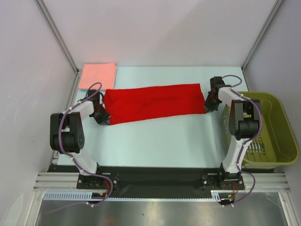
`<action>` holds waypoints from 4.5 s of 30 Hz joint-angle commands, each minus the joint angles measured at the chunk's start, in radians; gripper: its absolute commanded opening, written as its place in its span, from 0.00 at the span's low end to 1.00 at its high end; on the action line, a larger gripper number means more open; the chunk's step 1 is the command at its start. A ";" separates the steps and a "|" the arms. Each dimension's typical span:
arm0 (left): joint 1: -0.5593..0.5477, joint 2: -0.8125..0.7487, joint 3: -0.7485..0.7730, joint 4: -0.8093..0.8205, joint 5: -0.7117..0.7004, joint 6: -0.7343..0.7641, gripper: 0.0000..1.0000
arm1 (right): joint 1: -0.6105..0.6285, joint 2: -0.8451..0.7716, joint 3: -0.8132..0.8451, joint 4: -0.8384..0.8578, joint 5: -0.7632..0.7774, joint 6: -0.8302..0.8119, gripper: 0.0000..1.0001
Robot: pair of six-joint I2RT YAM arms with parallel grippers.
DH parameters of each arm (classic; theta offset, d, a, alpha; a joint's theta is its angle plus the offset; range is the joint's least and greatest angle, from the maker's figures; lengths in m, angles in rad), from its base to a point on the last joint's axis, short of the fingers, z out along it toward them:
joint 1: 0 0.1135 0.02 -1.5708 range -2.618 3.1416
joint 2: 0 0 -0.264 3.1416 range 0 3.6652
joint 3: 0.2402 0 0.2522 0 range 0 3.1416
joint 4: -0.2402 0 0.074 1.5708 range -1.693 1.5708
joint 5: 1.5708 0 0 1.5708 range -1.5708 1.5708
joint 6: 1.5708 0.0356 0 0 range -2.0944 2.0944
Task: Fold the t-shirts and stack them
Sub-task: Fold the tshirt
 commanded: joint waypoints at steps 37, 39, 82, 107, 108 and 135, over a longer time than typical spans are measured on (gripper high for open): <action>-0.012 -0.232 -0.107 0.150 0.207 0.076 0.15 | 0.600 0.018 -0.102 0.774 -0.438 0.578 0.00; -0.012 -0.193 -0.090 0.158 0.224 0.073 0.13 | 0.616 0.050 -0.097 0.796 -0.430 0.600 0.00; -0.027 -0.245 -0.088 0.147 0.272 0.075 0.15 | 0.561 0.223 0.142 0.707 -0.392 0.506 0.06; -0.225 -0.044 0.016 0.213 0.329 0.004 0.22 | 0.614 0.163 0.048 0.764 -0.502 0.660 0.54; -0.227 -0.041 0.016 0.218 0.335 0.001 0.22 | 0.616 0.166 0.048 0.768 -0.505 0.663 0.54; -0.189 -0.221 -0.038 0.132 0.195 -0.008 0.22 | 0.578 0.265 0.143 0.769 -0.496 0.586 0.50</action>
